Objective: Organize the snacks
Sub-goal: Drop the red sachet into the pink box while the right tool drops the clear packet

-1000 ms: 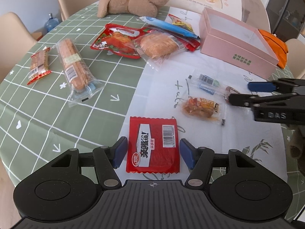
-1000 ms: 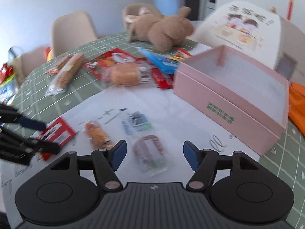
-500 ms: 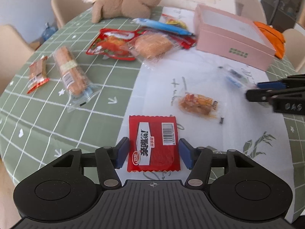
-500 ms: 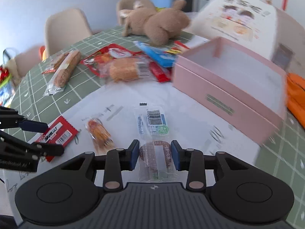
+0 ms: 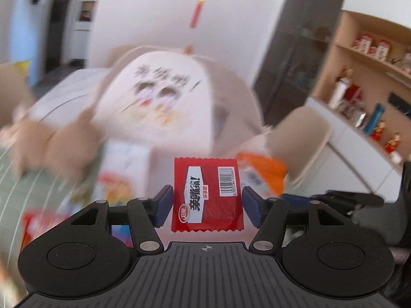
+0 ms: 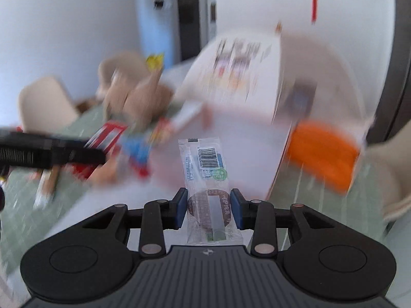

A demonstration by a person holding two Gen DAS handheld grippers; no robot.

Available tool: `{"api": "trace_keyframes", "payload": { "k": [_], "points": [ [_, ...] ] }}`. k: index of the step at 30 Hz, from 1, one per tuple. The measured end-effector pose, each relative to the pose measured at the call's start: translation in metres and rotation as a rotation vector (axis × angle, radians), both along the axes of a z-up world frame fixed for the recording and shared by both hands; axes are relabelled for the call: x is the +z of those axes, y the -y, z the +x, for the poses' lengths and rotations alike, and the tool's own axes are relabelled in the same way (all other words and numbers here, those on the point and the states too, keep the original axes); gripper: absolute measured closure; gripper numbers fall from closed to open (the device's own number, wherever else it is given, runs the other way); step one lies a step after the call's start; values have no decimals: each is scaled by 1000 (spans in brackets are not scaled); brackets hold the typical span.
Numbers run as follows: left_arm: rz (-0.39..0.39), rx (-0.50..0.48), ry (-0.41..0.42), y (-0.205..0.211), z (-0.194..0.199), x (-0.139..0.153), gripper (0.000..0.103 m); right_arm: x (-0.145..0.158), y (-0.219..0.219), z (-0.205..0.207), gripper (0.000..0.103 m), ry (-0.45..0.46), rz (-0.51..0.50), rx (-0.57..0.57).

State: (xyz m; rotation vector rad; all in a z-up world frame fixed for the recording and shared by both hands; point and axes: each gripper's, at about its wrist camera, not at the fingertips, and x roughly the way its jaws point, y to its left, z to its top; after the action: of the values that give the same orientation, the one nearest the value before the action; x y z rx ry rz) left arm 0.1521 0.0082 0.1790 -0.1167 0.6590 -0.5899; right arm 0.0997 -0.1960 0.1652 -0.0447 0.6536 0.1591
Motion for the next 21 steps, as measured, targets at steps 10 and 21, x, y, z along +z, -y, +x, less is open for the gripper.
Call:
{"api": "trace_keyframes", "payload": {
  "k": [10, 21],
  "points": [
    [45, 61, -167, -16, 126, -55, 45, -25, 8, 54, 34, -98, 8, -97],
    [374, 75, -166, -9, 197, -155, 40, -68, -15, 40, 34, -209, -38, -123]
  ]
}}
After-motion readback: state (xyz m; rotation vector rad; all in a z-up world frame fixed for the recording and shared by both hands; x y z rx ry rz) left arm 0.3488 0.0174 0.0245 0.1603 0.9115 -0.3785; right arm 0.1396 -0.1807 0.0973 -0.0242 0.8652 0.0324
